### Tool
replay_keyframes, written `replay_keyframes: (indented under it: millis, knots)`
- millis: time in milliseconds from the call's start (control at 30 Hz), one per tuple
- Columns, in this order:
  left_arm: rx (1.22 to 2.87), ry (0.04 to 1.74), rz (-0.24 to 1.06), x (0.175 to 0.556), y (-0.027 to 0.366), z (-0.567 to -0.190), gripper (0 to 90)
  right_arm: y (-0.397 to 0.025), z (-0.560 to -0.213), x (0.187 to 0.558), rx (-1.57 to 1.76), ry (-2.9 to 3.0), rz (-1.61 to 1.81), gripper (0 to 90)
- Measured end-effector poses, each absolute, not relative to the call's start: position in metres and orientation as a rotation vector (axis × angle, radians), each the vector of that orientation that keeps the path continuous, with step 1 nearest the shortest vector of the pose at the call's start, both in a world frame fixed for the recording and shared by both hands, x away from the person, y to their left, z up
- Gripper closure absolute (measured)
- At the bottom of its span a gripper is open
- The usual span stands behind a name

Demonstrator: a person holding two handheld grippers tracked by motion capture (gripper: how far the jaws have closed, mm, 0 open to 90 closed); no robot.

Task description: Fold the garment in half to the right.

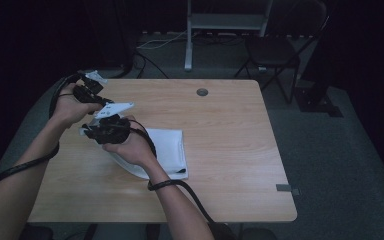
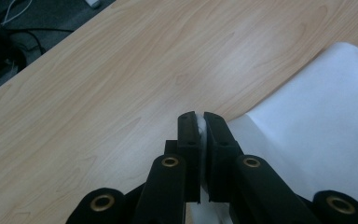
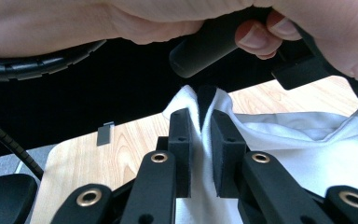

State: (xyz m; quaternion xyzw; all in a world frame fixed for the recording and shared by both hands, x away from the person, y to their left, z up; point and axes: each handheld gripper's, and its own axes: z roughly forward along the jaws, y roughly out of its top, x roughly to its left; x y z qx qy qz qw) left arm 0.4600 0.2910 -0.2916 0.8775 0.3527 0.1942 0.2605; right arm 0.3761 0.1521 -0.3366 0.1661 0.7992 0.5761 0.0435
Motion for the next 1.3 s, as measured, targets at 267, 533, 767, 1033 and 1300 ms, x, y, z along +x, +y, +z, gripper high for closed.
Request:
replay_keyframes:
  millis: [267,533,767,1033,1300]
  knots:
    - [2.37,0.937,0.53,0.459,0.28,-0.287,86.1,0.141,-0.333,0.373,0.517,2.423,1.769,80.3]
    - [2.358,0.93,0.514,0.46,0.268,-0.284,86.1,0.13,-0.333,0.373,0.527,2.412,1.771,80.3]
    - [2.358,0.933,0.502,0.461,0.259,-0.285,86.1,0.12,-0.331,0.372,0.542,2.401,1.769,80.2]
    - [2.334,0.94,0.494,0.46,0.251,-0.282,86.1,0.111,-0.331,0.373,0.557,2.385,1.783,80.2]
    - [2.328,0.936,0.482,0.461,0.245,-0.283,86.1,0.1,-0.33,0.371,0.567,2.373,1.783,80.1]
